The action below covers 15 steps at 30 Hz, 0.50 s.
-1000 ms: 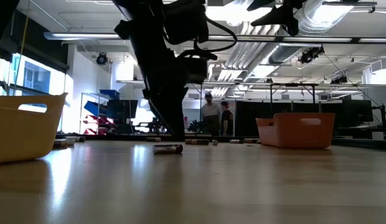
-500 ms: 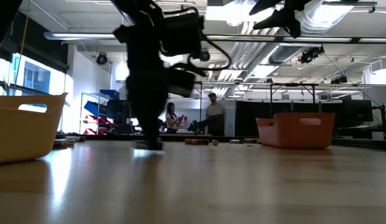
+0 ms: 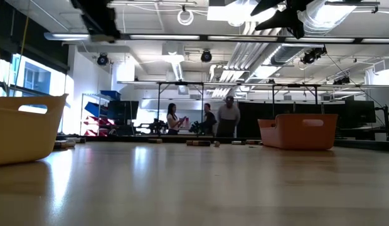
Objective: Sort batteries
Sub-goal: Put the silver battery into the yellow bin
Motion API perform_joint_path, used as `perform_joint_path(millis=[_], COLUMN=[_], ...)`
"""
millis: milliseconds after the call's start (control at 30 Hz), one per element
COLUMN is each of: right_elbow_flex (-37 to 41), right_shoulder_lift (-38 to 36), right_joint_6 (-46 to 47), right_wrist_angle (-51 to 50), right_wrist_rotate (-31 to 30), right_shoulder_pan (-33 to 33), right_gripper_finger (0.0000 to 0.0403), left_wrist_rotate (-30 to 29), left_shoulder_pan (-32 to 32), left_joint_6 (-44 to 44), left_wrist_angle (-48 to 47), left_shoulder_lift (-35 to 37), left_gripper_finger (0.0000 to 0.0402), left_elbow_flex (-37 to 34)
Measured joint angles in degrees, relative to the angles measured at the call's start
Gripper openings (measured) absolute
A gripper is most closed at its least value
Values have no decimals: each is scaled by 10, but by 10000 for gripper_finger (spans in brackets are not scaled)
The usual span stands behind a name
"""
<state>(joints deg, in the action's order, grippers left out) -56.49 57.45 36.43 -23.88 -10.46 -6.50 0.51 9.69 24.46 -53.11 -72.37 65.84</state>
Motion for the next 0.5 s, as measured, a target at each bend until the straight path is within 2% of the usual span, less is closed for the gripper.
perform_joint_path(millis=[133, 300, 400, 500], right_elbow_flex=[0, 0, 0, 0], right_shoulder_lift=[0, 0, 0, 0], right_joint_6=[11, 11, 8, 8], right_wrist_angle=[0, 0, -2, -11], right_wrist_rotate=[0, 0, 0, 1], right_shoulder_pan=[0, 1, 1, 1], right_gripper_finger=[167, 167, 167, 167], left_wrist_rotate=[-22, -25, -29, -25], left_shoulder_pan=[128, 267, 317, 328], left_joint_6=[110, 249, 275, 295], left_wrist_angle=[-41, -20, -22, 14], left_shoulder_lift=[26, 20, 3, -8], left_gripper_finger=[28, 28, 28, 39], left_elbow_flex=[-23, -51, -66, -91])
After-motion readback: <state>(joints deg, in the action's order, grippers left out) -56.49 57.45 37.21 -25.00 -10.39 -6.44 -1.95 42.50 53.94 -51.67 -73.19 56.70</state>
